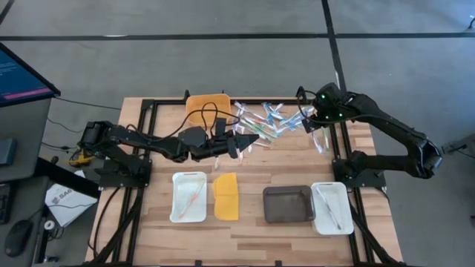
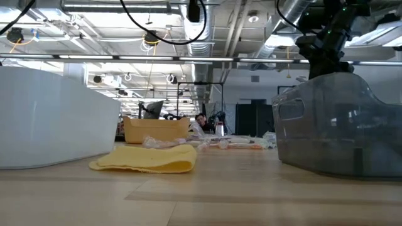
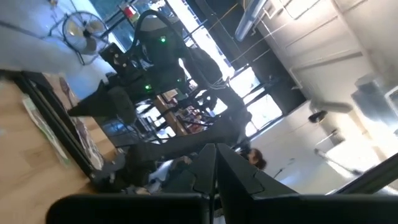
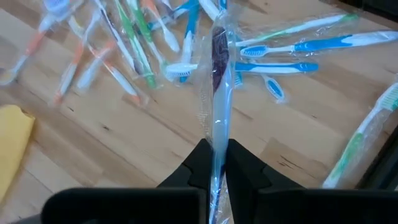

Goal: Pick & Place Toothbrushes
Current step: Put the purple toothbrush into the right white bin

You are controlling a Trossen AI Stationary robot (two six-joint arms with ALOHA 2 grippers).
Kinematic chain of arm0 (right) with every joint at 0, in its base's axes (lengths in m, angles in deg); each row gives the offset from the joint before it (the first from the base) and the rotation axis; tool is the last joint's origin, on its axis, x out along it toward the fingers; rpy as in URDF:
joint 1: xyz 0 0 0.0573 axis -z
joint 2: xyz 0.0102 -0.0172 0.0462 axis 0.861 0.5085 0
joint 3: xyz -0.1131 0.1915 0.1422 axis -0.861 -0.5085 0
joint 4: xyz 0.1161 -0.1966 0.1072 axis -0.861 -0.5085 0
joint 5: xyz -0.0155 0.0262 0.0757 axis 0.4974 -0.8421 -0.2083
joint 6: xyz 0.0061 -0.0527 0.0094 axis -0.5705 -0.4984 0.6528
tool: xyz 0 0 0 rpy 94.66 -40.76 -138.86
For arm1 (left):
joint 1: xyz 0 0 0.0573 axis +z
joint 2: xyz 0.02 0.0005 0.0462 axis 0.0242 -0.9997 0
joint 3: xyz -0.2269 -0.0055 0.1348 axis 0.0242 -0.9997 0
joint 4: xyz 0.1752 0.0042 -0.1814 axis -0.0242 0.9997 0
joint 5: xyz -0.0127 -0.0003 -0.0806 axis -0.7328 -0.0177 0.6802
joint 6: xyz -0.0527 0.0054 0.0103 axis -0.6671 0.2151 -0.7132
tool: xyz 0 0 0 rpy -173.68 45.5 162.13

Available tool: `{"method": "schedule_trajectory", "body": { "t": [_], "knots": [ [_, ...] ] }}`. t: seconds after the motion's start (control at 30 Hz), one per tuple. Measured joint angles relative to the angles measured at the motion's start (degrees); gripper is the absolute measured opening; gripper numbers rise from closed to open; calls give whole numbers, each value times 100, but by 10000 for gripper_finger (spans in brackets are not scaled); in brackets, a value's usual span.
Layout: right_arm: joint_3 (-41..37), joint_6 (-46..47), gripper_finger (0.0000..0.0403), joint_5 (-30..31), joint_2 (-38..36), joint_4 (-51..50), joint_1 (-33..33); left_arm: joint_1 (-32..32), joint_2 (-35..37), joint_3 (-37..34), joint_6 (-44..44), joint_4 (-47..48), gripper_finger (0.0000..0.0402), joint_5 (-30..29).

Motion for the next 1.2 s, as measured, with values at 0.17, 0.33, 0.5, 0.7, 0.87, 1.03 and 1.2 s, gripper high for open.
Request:
{"method": "schedule_trajectory", "body": {
  "t": [0.17,0.33,0.5,0.7,0.87,1.03,1.2],
  "knots": [
    [0,464,20,-991,0,446,-12,0,0,0,724,71,8,0],
    [0,1099,20,-2216,0,1236,-159,10,0,0,837,-232,8,0],
    [0,1955,20,-3164,0,2462,-413,63,20,0,788,-1287,8,2],
    [0,3025,20,-3503,0,4132,-916,349,466,-2,78,-2033,8,0],
    [0,3303,21,-3498,0,4908,-1284,576,1008,0,137,-2039,8,363],
    [0,3238,20,-3285,2,5343,-1630,769,1423,2,401,-1281,8,1508],
    [-2,2884,20,-3167,2,5842,-1864,661,1723,4,845,1550,8,2406]
  ]
}}
